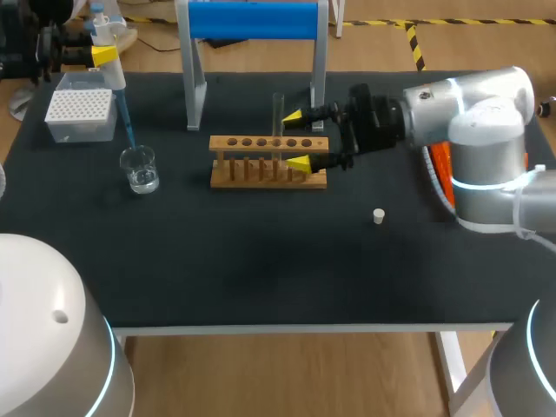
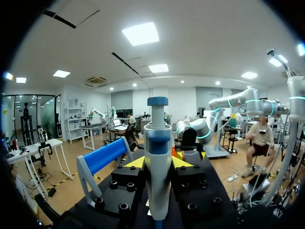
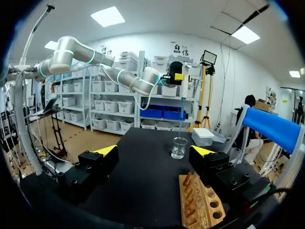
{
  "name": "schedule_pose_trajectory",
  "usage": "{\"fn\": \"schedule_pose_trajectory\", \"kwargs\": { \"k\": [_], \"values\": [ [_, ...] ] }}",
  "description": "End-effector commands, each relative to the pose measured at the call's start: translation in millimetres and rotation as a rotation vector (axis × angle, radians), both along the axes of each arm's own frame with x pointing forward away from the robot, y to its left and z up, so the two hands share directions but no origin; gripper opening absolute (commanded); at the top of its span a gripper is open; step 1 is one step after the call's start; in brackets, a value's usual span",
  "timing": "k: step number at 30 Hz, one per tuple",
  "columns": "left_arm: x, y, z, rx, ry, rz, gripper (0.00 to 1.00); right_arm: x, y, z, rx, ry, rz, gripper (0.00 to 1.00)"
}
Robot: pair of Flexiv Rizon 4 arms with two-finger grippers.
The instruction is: Invert the test tube, pick up the pipette, mount the tip to pipette, aspirate from beaker and dispense into the tube, eject the tip, return the pipette, and cap with the stopper.
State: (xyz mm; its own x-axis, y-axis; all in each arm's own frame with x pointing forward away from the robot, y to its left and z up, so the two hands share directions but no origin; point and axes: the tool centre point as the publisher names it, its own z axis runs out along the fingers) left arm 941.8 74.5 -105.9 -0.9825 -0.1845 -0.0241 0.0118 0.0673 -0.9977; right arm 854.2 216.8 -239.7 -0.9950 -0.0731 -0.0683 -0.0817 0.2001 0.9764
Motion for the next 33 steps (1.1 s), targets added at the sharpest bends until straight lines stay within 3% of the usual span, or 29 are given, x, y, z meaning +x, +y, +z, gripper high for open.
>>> {"fn": "schedule_pose_trajectory", "kwargs": {
  "k": [1, 15, 33],
  "values": [
    [0.4, 1, -0.6, -0.003, -0.002, -0.004, 0.0, -18.7, 23, 7, -0.072, -0.053, -0.119, 1.0],
    [0.4, 1, -0.6, -0.003, -0.002, -0.004, 0.0, -46.6, 84, -10, -0.173, -0.037, -0.364, 1.0],
    [0.4, 1, -0.6, -0.003, -0.002, -0.004, 0.0, -31.3, 130, -49, -0.205, 0.027, -0.505, 1.0]
  ]
}}
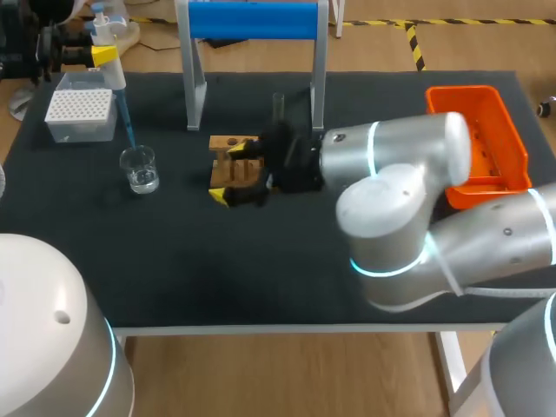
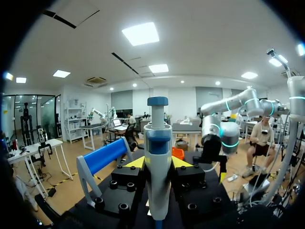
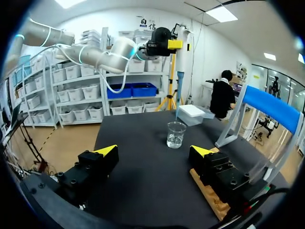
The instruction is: Invert the test tube, pick up the pipette, mount the tip to pipette, aspirate from beaker and dispense into the tube, eject the tip, return the pipette, and cap with the stopper.
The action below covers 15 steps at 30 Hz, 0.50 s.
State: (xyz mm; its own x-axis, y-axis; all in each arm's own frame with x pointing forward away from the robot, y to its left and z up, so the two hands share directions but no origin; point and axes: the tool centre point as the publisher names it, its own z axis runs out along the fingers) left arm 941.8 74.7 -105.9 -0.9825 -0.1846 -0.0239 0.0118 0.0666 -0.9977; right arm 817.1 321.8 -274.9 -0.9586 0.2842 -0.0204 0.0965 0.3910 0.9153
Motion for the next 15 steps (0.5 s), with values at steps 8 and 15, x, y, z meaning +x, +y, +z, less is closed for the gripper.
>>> {"fn": "schedule_pose_trajectory", "kwargs": {
  "k": [8, 15],
  "values": [
    [0.4, 1, -0.5, -0.002, -0.003, -0.004, 0.0, 15.4, 33, -24, -0.017, -0.034, -0.157, 1.0],
    [0.4, 1, -0.5, -0.002, -0.003, -0.004, 0.0, 16.1, 37, -27, -0.019, -0.031, -0.153, 1.0]
  ]
}}
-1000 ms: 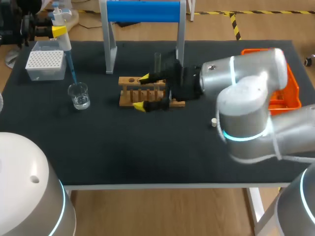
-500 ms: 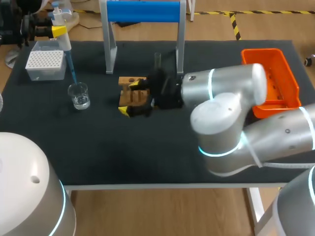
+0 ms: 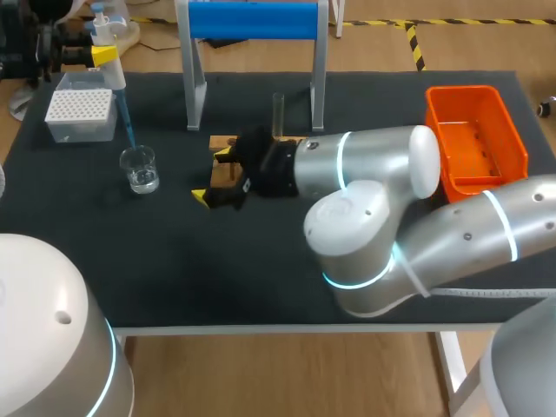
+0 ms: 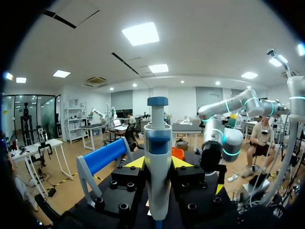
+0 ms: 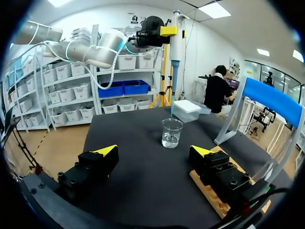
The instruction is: Invert the test tube, pick up the pipette, mount the tip to pipette, aspirate from beaker and dispense into the tube, eject the tip, return the pipette, and cap with the stopper.
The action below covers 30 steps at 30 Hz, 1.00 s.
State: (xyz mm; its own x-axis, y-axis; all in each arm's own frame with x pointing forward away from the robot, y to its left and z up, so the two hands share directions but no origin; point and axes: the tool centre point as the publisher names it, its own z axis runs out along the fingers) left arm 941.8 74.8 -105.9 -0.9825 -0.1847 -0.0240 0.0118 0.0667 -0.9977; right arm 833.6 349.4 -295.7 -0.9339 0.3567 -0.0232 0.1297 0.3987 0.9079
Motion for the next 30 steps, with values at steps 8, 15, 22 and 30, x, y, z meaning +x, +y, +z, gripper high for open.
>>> {"fn": "schedule_pose_trajectory", "kwargs": {
  "k": [8, 15, 22, 30],
  "values": [
    [0.4, 1, -0.6, -0.002, -0.002, -0.004, 0.0, -1.7, 10, -5, 0.023, -0.031, -0.067, 1.0],
    [0.4, 1, -0.6, -0.002, -0.002, -0.004, 0.0, -1.7, 10, -5, 0.023, -0.031, -0.067, 1.0],
    [0.4, 1, -0.6, -0.002, -0.002, -0.004, 0.0, -1.7, 10, -5, 0.023, -0.031, -0.067, 1.0],
    [3.3, 0, -11.0, -0.003, -0.001, -0.002, 0.0, -1.7, 10, -5, 0.023, -0.031, -0.067, 1.0]
  ]
}}
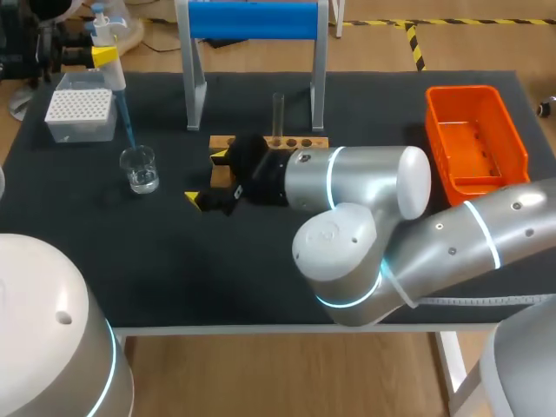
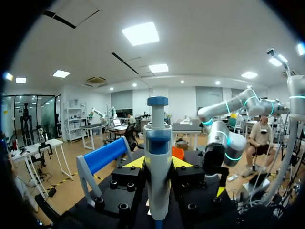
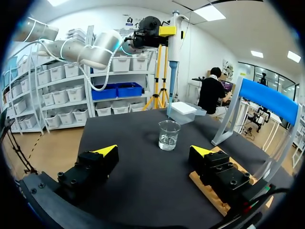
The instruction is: Invert the test tube, pick up the pipette, mount the tip to pipette, aspirate from beaker and dispense into the tube, eject the tip, return the pipette, and cap with the stopper.
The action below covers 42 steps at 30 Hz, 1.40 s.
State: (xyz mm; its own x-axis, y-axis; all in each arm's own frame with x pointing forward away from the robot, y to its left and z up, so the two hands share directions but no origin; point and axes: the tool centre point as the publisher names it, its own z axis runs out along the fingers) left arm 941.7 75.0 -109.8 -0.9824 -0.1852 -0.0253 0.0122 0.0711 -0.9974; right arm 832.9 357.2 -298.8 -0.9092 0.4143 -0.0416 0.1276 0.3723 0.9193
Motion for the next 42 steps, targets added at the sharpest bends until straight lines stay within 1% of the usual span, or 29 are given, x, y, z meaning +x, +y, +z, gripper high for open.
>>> {"fn": "schedule_pose_trajectory", "kwargs": {
  "k": [1, 8, 9, 14, 29, 42],
  "values": [
    [3.8, 1, -8.8, -0.009, -0.002, -0.004, 0.0, -1.0, 2, -2, 0.002, -0.003, -0.005, 1.0],
    [7.3, 7, -22.8, -0.012, -0.004, 0.003, 0.0, -1.0, 2, -2, 0.002, -0.003, -0.005, 1.0],
    [8.0, 8, -25.4, -0.011, -0.014, 0.008, 0.0, -1.0, 2, -2, 0.002, -0.003, -0.005, 1.0],
    [12.4, 15, -35.9, -0.018, -0.021, 0.01, 0.0, -1.0, 2, -2, 0.002, -0.003, -0.005, 1.0],
    [27.1, 21, -69.0, -0.053, 0.013, 0.006, 0.0, -1.0, 2, -2, 0.002, -0.003, -0.005, 1.0],
    [31.4, 22, -85.0, -0.069, 0.035, 0.007, 0.0, -1.0, 2, -2, 0.002, -0.003, -0.005, 1.0]
  ]
}}
